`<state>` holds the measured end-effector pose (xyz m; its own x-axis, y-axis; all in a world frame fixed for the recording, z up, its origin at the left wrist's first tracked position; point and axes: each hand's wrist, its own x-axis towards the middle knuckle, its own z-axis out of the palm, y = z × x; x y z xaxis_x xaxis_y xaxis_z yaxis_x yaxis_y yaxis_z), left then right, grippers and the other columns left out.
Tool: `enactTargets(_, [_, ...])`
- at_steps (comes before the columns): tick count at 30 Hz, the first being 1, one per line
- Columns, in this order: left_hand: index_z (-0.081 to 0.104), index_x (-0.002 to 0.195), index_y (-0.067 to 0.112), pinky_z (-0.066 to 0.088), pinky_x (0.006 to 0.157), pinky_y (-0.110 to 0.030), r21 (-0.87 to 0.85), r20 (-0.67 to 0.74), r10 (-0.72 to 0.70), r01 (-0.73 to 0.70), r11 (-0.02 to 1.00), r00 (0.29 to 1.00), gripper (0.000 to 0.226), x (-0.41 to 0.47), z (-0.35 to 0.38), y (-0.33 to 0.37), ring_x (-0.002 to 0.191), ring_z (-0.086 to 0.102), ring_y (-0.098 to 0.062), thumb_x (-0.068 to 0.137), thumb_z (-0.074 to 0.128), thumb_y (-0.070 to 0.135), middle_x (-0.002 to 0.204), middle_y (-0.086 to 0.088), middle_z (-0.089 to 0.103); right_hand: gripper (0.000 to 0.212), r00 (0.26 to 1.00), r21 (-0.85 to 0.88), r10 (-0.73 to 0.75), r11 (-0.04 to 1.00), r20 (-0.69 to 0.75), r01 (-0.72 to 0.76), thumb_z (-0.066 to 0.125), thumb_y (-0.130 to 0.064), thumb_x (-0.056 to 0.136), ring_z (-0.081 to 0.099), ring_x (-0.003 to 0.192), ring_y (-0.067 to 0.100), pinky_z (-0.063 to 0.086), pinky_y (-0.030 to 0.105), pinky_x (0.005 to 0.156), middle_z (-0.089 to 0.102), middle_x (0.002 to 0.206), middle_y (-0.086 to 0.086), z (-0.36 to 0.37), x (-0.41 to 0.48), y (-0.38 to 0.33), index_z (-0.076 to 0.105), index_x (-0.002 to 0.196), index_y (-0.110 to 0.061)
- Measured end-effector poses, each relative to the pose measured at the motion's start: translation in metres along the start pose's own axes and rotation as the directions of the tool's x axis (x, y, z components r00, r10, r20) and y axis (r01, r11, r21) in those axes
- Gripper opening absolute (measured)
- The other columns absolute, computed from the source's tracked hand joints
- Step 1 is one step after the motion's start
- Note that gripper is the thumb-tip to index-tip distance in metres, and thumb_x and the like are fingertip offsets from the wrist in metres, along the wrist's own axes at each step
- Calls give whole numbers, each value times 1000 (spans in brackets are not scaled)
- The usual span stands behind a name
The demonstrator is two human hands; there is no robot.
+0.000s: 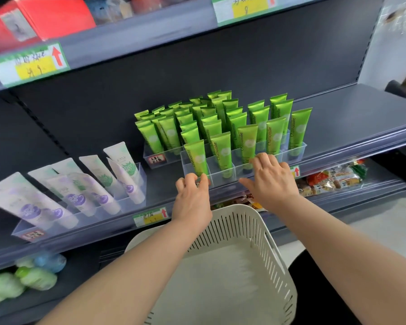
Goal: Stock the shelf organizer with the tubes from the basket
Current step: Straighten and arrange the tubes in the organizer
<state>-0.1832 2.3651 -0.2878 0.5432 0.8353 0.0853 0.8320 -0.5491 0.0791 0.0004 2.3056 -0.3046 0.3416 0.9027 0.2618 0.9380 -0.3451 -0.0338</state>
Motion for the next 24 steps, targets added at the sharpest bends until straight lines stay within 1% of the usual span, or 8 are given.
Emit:
enactTargets(4, [26,147,20,45,86,-32,-8,7,3,-2,1000,1000,68,6,0,20,128,24,-28,89,61,8,141,-5,25,61,999,13,35,999,-8,-35,34,-61,92,44,116,24,39,38,89,46,123,2,0,0,16,45,129,-13])
enactTargets(9, [34,141,19,43,84,-31,-12,5,10,-10,1000,1000,59,17,1,45,121,29,-27,89,59,9,136,-5,29,62,998,9,63,998,-3,-63,32,-61,92,42,117,24,38,38,90,45,125,2,-1,1,38,43,130,-14])
enactTargets(11, [35,142,19,43,85,-31,-18,3,18,-18,1000,1000,58,20,1,55,121,30,-27,89,59,9,136,-5,29,61,997,3,75,997,-10,-75,32,-60,92,43,116,23,39,37,90,45,124,2,0,2,48,44,129,-14])
enactTargets(16, [40,137,20,43,83,-29,-55,-1,27,-27,998,1000,53,27,0,79,119,31,-26,88,56,6,134,-4,31,54,993,23,114,993,-17,-114,38,-55,94,43,116,24,39,38,89,45,124,3,1,2,71,44,129,-14])
enactTargets(20, [43,133,20,45,84,-29,-70,4,38,-37,997,999,53,33,-1,95,116,32,-26,85,55,1,131,-4,33,55,987,48,157,987,-24,-156,42,-55,92,42,119,24,39,39,91,45,127,3,3,3,85,44,130,-14])
enactTargets(24, [45,132,19,46,86,-30,-61,-1,57,-57,997,998,50,39,-2,108,112,33,-27,86,55,2,129,-5,35,56,983,64,182,982,-36,-179,44,-55,92,43,120,25,39,39,90,46,127,3,4,4,97,44,130,-14])
